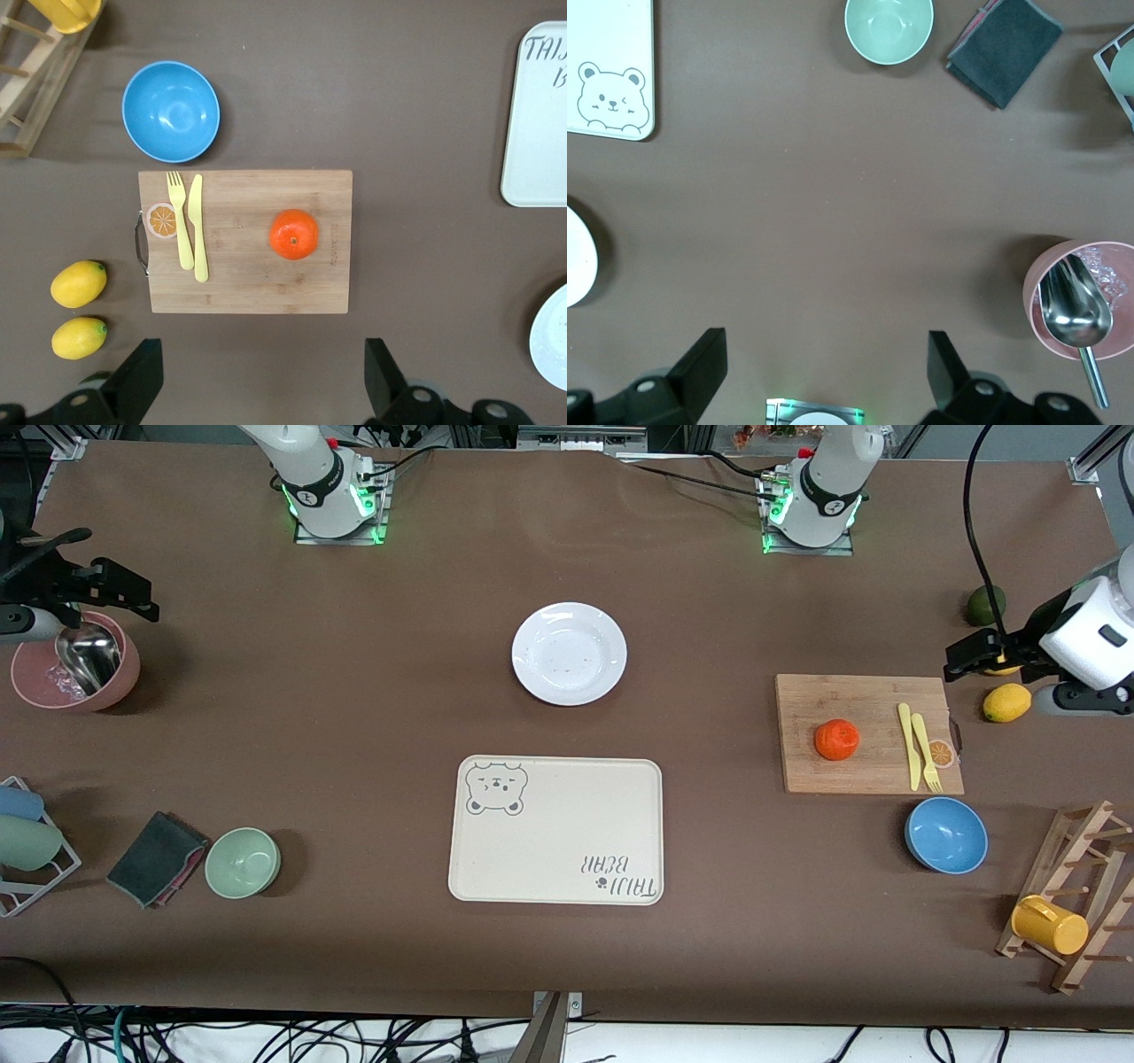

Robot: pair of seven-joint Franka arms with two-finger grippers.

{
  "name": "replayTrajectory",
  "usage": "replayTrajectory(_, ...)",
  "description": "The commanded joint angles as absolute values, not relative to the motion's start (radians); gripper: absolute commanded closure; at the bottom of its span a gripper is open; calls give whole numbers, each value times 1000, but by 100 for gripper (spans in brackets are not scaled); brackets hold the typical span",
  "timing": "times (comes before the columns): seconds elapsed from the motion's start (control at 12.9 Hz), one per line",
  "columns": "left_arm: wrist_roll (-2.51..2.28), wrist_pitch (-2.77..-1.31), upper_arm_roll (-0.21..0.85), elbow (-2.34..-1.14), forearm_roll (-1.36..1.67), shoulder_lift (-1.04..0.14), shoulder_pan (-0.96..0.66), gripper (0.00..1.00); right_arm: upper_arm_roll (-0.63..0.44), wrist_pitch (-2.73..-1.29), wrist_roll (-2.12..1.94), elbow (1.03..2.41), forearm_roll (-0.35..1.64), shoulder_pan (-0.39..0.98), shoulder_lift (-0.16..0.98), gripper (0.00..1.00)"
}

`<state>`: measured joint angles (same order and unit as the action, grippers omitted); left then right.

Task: Place orange and plate with both arms
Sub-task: 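Reach the left gripper down to the orange on the cutting board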

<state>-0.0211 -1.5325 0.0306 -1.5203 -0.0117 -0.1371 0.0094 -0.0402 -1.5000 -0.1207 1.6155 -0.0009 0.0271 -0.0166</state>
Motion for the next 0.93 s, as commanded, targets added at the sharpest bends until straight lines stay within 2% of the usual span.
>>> replayTrajectory(0.0, -11, -1532, 29, -1508, -35, -190, -2, 0, -41, -1494, -129, 1629, 0, 26, -35, 0)
replayTrajectory(0.23, -8, -1549, 29, -1529, -23, -288, 2, 0, -41, -1494, -129, 1629, 0, 25, -35, 0)
replayTrajectory(0.47, -15, -1626, 43, -1568, -25, -386, -6, 0, -41, -1494, -129, 1629, 0, 26, -35, 0)
replayTrajectory(0.86, -6, -1863, 44, -1799, -25, -391, -5, 0, -41, -1494, -129, 1629, 2, 25, -35, 0)
